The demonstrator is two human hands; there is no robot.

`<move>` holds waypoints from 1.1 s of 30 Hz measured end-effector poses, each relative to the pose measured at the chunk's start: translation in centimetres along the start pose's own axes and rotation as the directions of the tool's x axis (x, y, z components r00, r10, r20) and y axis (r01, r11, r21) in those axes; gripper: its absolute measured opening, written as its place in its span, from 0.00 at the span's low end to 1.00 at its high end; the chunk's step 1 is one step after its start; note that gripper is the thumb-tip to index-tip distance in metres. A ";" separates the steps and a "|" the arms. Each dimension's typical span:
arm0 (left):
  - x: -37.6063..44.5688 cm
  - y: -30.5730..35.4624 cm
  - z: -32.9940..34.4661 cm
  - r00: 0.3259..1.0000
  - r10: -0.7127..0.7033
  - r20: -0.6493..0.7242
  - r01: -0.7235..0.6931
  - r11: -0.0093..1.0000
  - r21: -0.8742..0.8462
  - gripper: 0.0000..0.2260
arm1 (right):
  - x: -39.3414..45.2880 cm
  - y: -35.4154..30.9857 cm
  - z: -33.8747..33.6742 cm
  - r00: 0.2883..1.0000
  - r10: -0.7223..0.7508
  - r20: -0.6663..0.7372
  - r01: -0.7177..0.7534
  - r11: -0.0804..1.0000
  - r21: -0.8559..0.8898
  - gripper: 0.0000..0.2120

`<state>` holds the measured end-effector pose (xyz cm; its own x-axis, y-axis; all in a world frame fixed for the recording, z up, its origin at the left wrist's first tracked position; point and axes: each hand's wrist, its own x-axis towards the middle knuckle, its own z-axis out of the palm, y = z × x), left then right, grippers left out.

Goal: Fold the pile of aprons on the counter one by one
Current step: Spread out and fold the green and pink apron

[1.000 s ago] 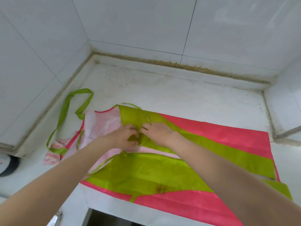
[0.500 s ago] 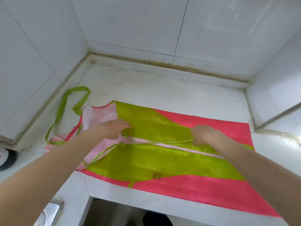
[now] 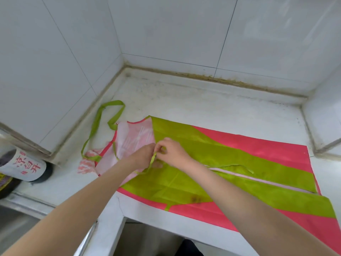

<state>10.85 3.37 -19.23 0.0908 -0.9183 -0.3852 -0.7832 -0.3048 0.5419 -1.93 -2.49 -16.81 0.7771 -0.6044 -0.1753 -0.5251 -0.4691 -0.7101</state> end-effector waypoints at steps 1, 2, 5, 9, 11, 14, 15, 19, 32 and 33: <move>0.4 0.1 0.4 1.000 -0.015 -0.018 0.014 1.000 -0.028 0.23 | -0.2 -0.2 -0.7 0.999 0.045 0.004 -0.045 0.994 0.102 0.06; 0.9 0.2 1.0 0.999 -0.026 -0.027 0.026 1.000 -0.004 0.22 | -0.7 -0.3 -1.6 0.995 0.091 0.038 -0.097 0.967 0.235 0.04; 1.9 0.4 1.6 0.997 -0.076 0.010 0.072 0.972 0.224 0.15 | -2.8 0.1 -5.2 0.977 0.181 0.112 -0.207 0.684 0.700 0.06; 2.8 -0.1 1.8 0.994 -0.078 -0.071 0.095 0.952 0.289 0.13 | -5.9 4.2 -9.7 0.914 0.405 -0.016 -0.176 0.432 0.885 0.08; 2.2 0.0 1.9 0.997 -0.034 -0.065 0.055 0.936 0.348 0.17 | -7.5 7.1 -10.6 0.840 0.540 -0.062 -0.203 0.418 0.885 0.07; 0.5 0.2 1.6 0.941 0.277 -0.197 -0.153 0.862 0.484 0.24 | -9.4 10.7 -11.0 0.673 0.726 -0.141 -0.522 0.601 0.605 0.08; -0.2 0.2 1.7 0.896 0.400 -0.192 -0.258 0.822 0.507 0.26 | -10.3 11.5 -10.8 0.632 0.751 -0.189 -0.678 0.655 0.333 0.17; -3.5 -0.4 3.4 0.911 0.209 0.356 -0.382 0.756 0.532 0.33 | -13.5 10.1 -7.9 0.816 0.569 0.102 -0.415 0.700 -0.581 0.41; -1.3 3.3 -3.0 0.912 -0.003 0.411 -0.239 0.810 0.536 0.11 | -15.7 8.0 -3.7 0.732 0.610 0.303 -0.222 0.633 -0.741 0.33; -0.8 4.2 -4.4 0.896 -0.042 0.443 -0.231 0.806 0.544 0.10 | -15.3 7.8 -4.5 0.742 0.592 0.314 -0.209 0.650 -0.731 0.21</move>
<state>10.20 1.73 -13.37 -0.1581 -0.6980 -0.6984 -0.9874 0.1041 0.1194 -19.48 0.21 -16.60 0.3750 -0.5243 -0.7645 -0.7573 -0.6489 0.0735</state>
